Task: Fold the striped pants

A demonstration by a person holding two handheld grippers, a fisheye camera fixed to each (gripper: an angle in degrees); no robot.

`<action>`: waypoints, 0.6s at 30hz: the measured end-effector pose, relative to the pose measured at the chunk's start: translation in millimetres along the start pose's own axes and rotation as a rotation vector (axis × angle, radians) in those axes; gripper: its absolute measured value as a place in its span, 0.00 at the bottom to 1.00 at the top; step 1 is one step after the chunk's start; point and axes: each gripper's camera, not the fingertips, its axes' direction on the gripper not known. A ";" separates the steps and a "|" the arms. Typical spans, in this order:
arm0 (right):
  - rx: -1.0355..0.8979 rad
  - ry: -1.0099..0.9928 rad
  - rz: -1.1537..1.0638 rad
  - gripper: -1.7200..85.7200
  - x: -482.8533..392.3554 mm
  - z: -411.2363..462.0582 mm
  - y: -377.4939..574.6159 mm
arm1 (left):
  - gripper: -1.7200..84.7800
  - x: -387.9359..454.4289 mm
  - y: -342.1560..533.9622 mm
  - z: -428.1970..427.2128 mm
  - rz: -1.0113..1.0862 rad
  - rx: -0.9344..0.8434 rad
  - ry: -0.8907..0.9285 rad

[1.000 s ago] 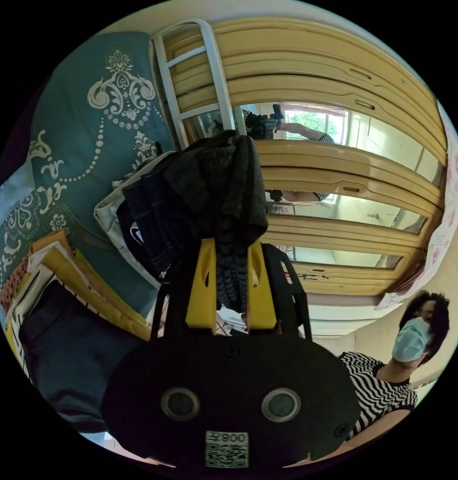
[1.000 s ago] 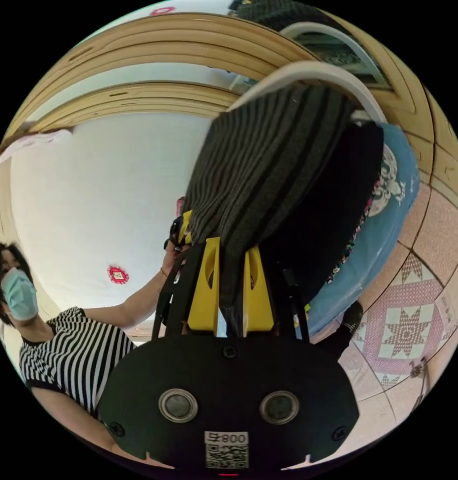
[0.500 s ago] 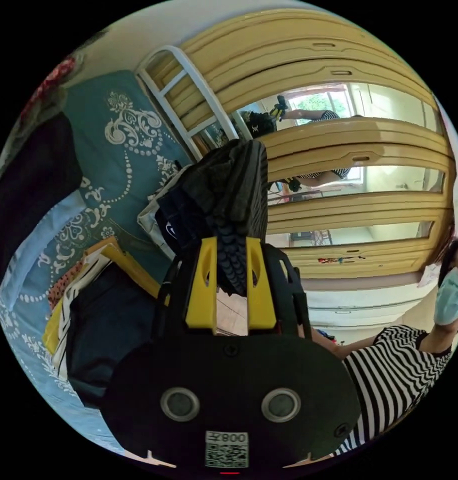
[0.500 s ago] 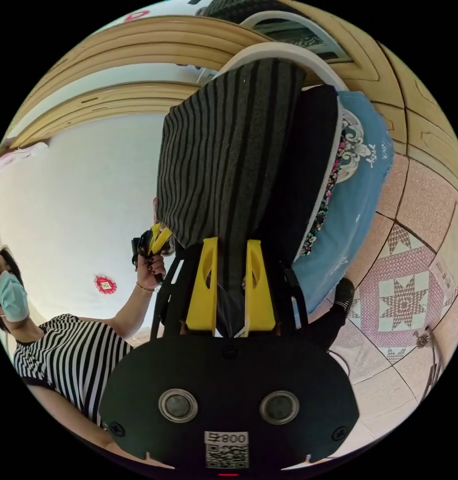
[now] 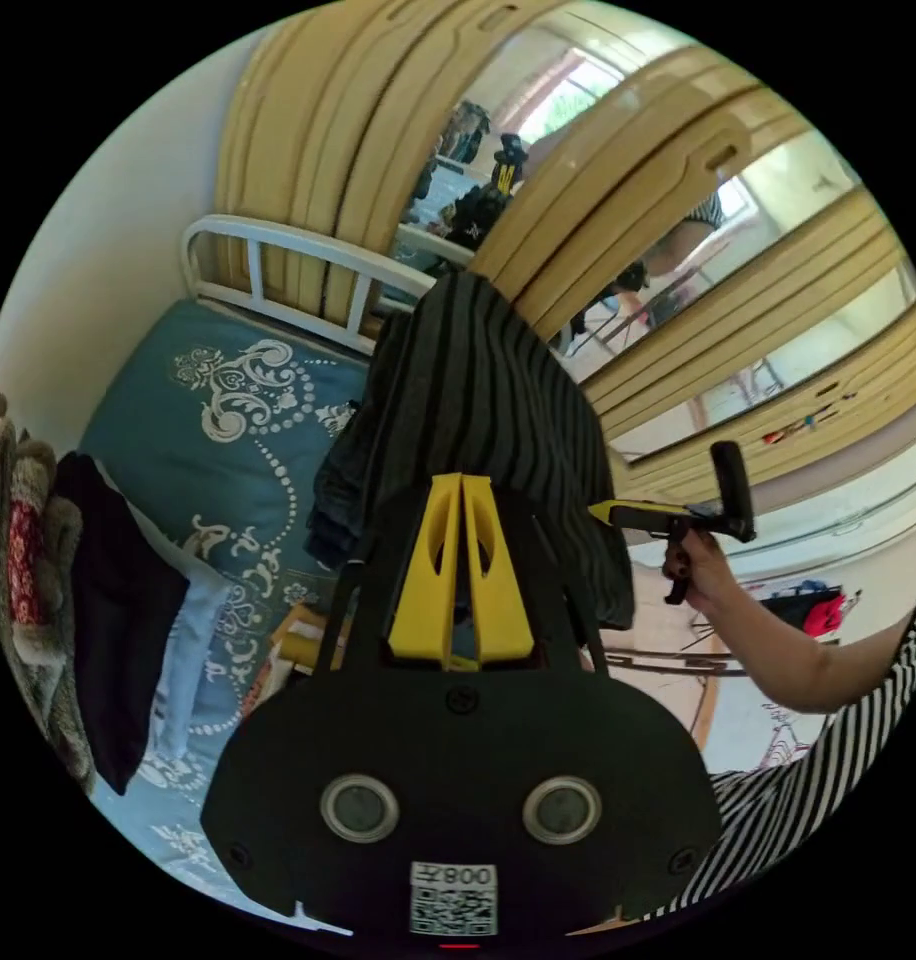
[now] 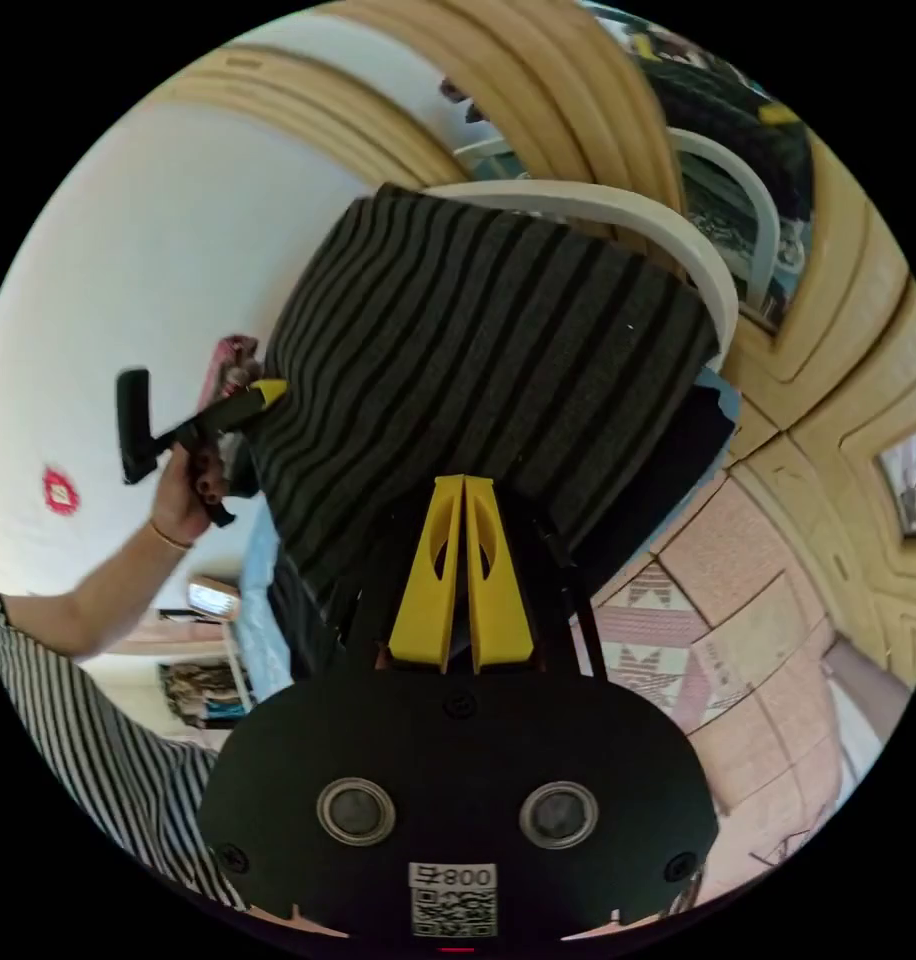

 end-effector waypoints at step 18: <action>0.016 0.314 -0.187 0.02 -94.4 33.6 34.2 | 0.02 134.6 15.7 -67.1 0.148 0.051 -0.329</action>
